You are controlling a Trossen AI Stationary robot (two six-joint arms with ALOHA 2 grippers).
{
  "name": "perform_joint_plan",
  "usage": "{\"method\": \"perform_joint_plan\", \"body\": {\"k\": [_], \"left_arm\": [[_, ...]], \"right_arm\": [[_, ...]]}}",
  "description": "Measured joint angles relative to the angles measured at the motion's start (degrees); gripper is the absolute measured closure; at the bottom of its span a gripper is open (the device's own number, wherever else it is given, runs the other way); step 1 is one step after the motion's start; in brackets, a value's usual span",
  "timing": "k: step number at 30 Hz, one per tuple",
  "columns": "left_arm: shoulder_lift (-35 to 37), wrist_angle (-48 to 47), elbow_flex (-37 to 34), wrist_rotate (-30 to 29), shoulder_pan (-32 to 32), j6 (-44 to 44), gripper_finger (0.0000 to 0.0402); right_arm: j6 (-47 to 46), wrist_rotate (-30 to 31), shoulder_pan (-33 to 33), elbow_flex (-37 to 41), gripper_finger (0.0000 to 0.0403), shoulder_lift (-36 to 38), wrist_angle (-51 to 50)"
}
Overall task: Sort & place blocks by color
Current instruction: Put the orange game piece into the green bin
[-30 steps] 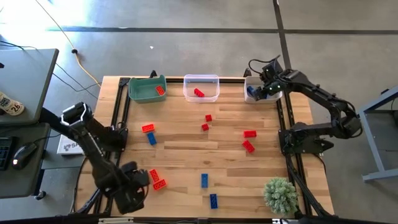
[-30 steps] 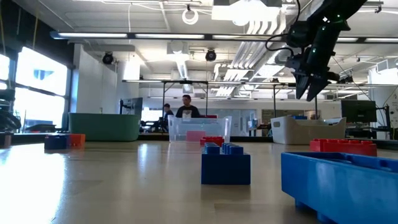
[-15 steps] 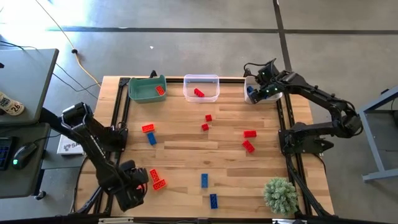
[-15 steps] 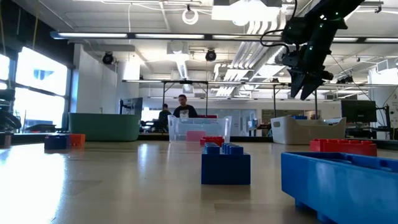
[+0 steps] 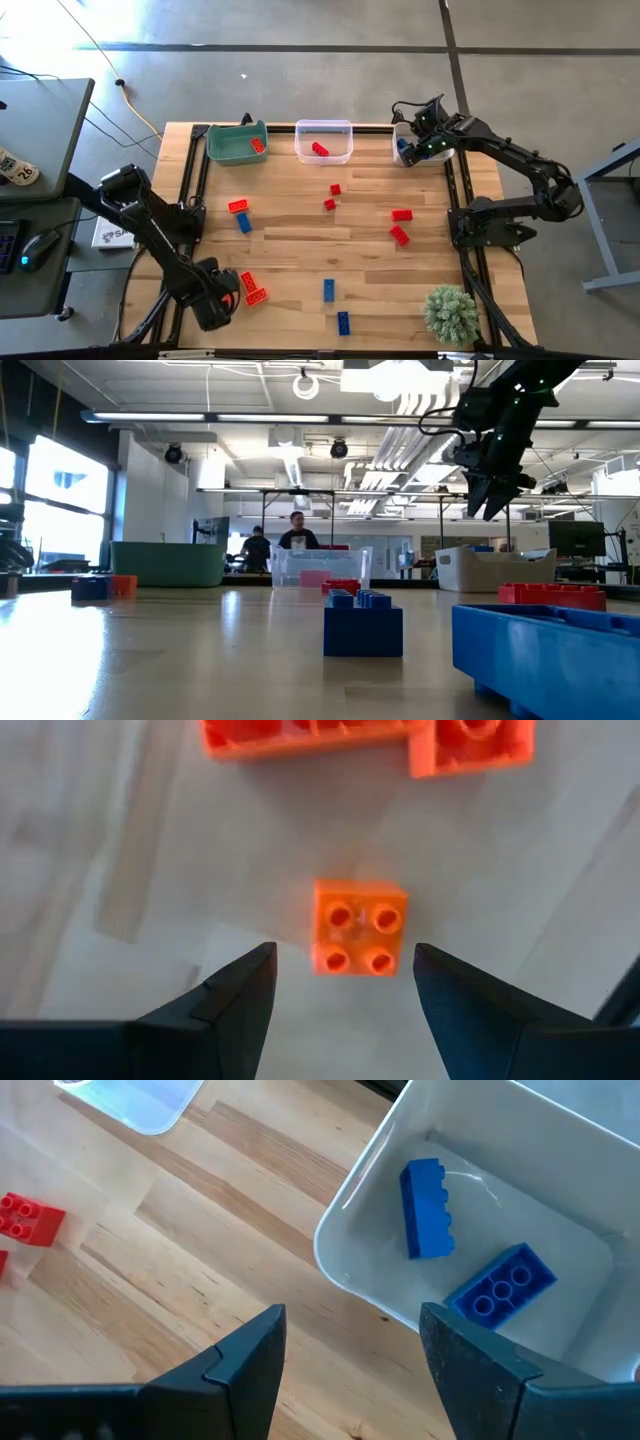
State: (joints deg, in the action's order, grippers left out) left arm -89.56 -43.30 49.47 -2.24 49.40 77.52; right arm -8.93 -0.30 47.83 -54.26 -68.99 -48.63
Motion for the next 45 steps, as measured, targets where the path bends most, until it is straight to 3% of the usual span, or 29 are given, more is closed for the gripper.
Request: {"method": "perform_joint_plan", "body": {"k": [9, 15, 22, 26, 32, 45], "left_arm": [[0.1, 2.2, -2.3, -0.1, -0.7, -1.0, 0.0176], [-0.2, 9.4, -5.5, 1.6, -2.8, -5.8, 0.0176], [-0.2, 8.4, -5.9, 1.2, -5.6, -6.4, 0.0179], [-1.1, 7.8, -5.8, 2.9, -6.1, -8.6, 0.0206], [-1.7, 7.8, -5.8, 3.3, -6.1, -6.9, 0.0288], [3.7, 4.2, -6.0, -0.3, -8.2, 2.2, 0.0292]], "right_arm": [[0.0, 0.0, 0.0, 0.0, 0.0183, 0.0, 0.0], [0.0, 0.0, 0.0, 0.0, 0.0183, 0.0, 0.0], [0.0, 1.1, 0.0, 0.0, 0.0183, 0.0, 0.0], [0.0, 1.3, 0.0, 0.0, 0.0183, 0.0, 0.0], [0.0, 1.0, 0.0, 0.0, 0.0183, 0.0, 0.0], [-0.1, -5.7, 0.0, 0.0, 0.0183, 0.0, 2.3]]}}
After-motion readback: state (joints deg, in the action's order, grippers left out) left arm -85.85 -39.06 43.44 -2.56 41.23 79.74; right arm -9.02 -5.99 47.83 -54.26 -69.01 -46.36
